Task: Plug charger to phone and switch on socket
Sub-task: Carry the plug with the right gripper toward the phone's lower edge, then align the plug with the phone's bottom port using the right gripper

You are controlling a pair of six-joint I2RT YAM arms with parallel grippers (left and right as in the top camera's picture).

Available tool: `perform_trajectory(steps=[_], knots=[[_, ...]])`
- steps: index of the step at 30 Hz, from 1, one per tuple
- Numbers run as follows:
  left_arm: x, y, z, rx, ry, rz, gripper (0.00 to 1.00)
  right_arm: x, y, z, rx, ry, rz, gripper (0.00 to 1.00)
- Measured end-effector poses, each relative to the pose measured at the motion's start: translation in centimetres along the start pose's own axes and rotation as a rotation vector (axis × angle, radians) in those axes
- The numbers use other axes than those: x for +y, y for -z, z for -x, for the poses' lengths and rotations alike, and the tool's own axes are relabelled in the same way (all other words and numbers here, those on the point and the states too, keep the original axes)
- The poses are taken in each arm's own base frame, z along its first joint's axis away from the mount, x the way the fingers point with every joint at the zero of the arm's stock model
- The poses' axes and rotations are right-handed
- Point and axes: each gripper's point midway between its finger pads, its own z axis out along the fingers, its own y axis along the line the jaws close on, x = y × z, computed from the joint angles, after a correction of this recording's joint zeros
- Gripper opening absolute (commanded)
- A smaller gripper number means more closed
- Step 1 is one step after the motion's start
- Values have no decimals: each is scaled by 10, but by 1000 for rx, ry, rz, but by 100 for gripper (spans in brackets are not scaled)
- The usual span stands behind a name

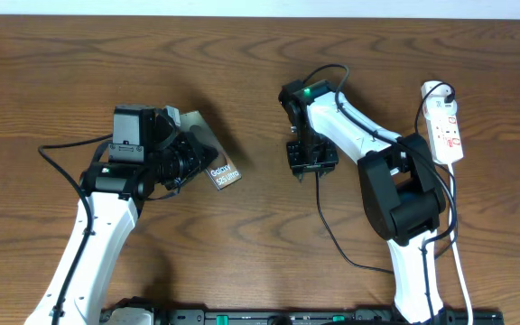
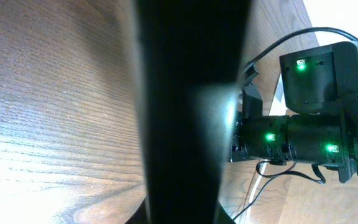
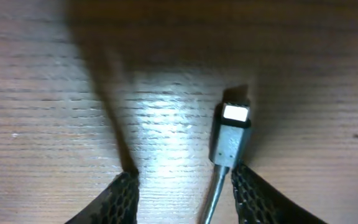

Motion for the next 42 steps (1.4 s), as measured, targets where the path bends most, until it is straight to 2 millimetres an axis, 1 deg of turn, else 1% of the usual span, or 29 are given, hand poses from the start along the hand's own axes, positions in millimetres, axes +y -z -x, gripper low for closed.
perform_trajectory(steps=[2,6,7,8,10,16,22,24,25,26,27,28,29,31,32,34,35,36,38,39,42], knots=[[0,0,0,0,0,0,7,-1,0,-1,6,-27,-2,48],[0,0,0,0,0,0,7,-1,0,-2,8,-73,-4,40],[0,0,0,0,1,0,7,-1,0,-2,8,-81,-4,33],[0,0,0,0,0,0,7,-1,0,-2,8,-87,-4,19],[0,0,0,0,0,0,7,-1,0,-2,6,-98,-7,1],[0,0,0,0,0,0,7,0,-1,1,-7,-106,-3,1],[-1,0,1,-3,-2,-3,7,14,7,13,-65,-52,80,1],[-8,0,4,-12,-21,-34,7,19,20,13,-88,-20,126,1],[-15,0,7,-19,-40,-68,7,20,33,11,-111,-4,146,1],[-24,1,9,-24,-61,-105,7,21,53,7,-146,14,172,1],[-31,2,11,-29,-81,-137,7,19,66,4,-171,24,182,1],[-40,4,13,-32,-105,-177,8,19,87,-2,-208,41,204,1],[-47,5,14,-33,-125,-209,7,17,111,-11,-256,60,228,1],[-56,7,12,-20,-147,-256,7,13,147,-27,-327,93,254,1],[-59,8,11,-12,-152,-271,7,9,169,-42,-369,119,270,1],[-63,9,9,-3,-163,-293,8,4,192,-61,-413,155,284,1],[-66,10,9,-1,-172,-307,7,1,203,-74,-429,181,294,1],[-70,11,9,1,-183,-326,7,-1,211,-87,-441,212,305,1],[-83,16,10,-3,-230,-389,7,0,217,-98,-447,249,324,1],[-93,20,11,-9,-267,-437,7,0,220,-104,-451,272,338,1],[-116,32,10,-9,-341,-545,8,3,216,-121,-443,327,376,1]])
